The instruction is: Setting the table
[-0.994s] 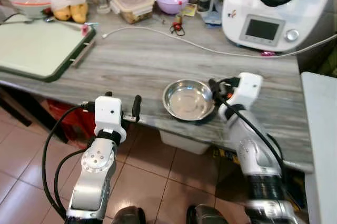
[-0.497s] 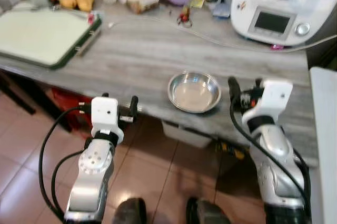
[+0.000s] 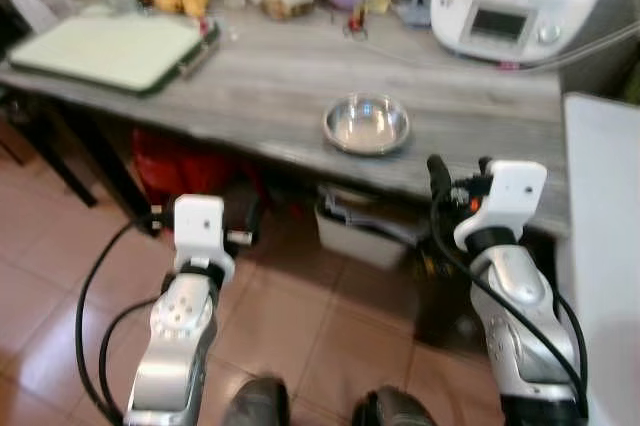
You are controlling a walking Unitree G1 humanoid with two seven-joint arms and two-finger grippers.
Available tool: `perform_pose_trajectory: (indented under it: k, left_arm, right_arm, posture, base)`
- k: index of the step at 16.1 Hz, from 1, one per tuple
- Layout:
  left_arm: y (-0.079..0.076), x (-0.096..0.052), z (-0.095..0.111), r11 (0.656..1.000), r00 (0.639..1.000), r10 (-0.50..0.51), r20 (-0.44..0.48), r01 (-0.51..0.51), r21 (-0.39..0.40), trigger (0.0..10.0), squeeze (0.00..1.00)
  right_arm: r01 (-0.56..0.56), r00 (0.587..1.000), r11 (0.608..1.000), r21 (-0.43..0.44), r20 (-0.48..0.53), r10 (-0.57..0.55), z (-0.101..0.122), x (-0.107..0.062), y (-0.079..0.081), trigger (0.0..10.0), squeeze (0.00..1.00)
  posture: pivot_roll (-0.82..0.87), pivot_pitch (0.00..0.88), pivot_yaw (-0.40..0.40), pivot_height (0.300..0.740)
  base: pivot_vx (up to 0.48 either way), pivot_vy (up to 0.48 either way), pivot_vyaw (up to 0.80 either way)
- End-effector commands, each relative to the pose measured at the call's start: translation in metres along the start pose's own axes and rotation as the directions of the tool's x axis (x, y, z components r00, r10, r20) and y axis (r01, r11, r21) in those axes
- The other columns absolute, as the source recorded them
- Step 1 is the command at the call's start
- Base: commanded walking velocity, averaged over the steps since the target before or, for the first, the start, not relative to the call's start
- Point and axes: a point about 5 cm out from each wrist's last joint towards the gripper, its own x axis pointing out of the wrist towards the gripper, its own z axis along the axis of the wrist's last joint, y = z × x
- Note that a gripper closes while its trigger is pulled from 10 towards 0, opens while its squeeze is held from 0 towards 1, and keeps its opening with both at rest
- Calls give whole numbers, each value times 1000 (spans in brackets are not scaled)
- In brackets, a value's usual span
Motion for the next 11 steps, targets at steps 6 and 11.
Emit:
perform_pose_trajectory:
  k: [6, 11]
  left_arm:
    - [-1, -1, 0, 1000, 1000, -12, -2, 12, -5, 10000, 0]
    - [-2, 1, 1, 1000, 1000, -21, 3, 21, -7, 10000, 0]
  right_arm:
    - [-6, 998, 999, -42, 59, 8, 11, 0, 0, 10000, 0]
    - [18, 999, 1000, -8, 32, -18, 7, 3, -2, 10000, 0]
  posture:
    - [10, 62, 21, 740]
    - [11, 58, 19, 740]
  base:
    - [-350, 0, 0]
    - [-335, 0, 0]
